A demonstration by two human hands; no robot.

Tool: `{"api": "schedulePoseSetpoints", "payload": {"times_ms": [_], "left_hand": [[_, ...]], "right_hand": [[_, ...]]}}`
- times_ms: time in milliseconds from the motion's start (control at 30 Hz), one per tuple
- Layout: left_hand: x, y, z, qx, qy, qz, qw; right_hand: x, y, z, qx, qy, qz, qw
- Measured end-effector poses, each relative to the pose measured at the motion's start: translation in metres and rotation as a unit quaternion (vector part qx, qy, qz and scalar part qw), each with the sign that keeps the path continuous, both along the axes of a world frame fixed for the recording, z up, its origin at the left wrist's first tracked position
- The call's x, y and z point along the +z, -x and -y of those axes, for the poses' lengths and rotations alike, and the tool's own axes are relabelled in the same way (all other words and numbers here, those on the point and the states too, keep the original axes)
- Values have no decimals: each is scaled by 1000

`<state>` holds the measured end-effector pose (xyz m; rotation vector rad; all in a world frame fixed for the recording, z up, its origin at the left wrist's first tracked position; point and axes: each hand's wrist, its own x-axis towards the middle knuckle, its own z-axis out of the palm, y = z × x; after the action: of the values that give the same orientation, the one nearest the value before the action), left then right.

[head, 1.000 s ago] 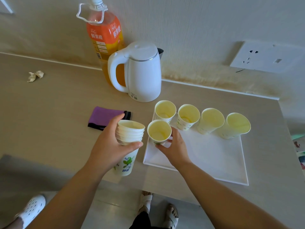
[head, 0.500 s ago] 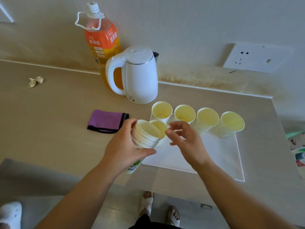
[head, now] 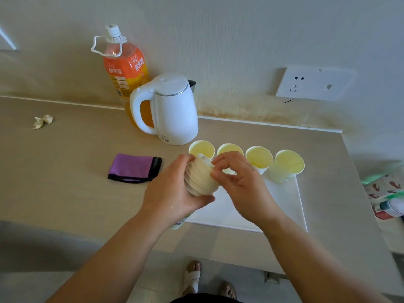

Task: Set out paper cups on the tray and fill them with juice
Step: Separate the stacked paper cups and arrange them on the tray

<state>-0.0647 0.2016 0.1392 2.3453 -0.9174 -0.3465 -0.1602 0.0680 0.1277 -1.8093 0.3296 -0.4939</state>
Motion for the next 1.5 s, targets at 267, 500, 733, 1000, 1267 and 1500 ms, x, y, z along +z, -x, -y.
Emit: {"api": "schedulePoseSetpoints", "payload": {"times_ms": [267, 500, 733, 1000, 1267, 1500], "left_hand": [[-4, 4, -6, -2, 54, -62, 997], [-3, 11, -4, -22, 71, -76, 994], [-4, -6, -17, 38, 102, -89, 990], [-4, -19, -30, 85, 133, -123, 980], [-5, -20, -36, 81, 127, -129, 980], [-9, -19, -36, 78, 118, -134, 981]], "right_hand": [[3, 10, 12, -24, -105, 18, 994], [-7, 10, 8, 97, -324, -4, 941], [-13, 20, 42, -96, -345, 113, 927], [-86, 26, 28, -132, -167, -76, 974], [-127, 3, 29, -122, -100, -131, 979], [-137, 5, 30, -111, -38, -160, 980]]}}
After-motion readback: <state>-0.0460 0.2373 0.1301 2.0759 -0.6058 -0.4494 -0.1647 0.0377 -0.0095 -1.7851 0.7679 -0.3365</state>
